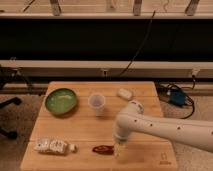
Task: Place the pepper in the ceramic cup
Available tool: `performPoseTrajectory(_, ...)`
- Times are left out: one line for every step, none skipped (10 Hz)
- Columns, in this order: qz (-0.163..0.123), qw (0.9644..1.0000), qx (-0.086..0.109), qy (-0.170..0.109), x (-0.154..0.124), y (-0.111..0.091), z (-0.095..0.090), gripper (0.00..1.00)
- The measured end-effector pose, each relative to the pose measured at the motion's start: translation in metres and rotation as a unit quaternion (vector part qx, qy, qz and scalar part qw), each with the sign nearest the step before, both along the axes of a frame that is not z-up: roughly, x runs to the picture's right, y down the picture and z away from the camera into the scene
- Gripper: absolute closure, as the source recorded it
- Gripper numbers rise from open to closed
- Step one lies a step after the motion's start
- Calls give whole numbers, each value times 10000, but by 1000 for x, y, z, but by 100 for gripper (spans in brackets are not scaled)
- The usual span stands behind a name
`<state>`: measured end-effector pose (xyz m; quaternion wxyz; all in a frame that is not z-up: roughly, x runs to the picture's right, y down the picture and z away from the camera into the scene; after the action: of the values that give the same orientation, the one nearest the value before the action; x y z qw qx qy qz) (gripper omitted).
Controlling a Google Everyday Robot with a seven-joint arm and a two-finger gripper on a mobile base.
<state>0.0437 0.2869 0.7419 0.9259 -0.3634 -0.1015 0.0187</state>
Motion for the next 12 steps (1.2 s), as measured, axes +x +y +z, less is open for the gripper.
performPoseTrajectory(-18,10000,60,-62,-4,2,-2,20)
performPoseTrajectory(-43,9999,90,-99,-6,6,-3,20)
performPoseTrajectory(-100,9998,135,-124,-8,9,-3,20)
performPoseTrajectory(-201,9995,174,-156,-11,15,-3,20)
performPoseTrajectory(-286,9993,193,-165,-13,21,-3,20)
performPoseTrajectory(-344,9991,203,-159,-13,25,-3,20)
performPoseTrajectory(-405,9989,205,-150,-14,29,-2,20)
performPoseTrajectory(-441,9987,207,-155,-15,31,-2,20)
performPoseTrajectory(-469,9986,200,-156,-16,33,-2,20)
performPoseTrajectory(-491,9985,190,-156,-16,36,-1,20)
performPoseTrajectory(-520,9984,174,-155,-17,38,0,21)
performPoseTrajectory(-539,9983,167,-149,-17,40,1,24)
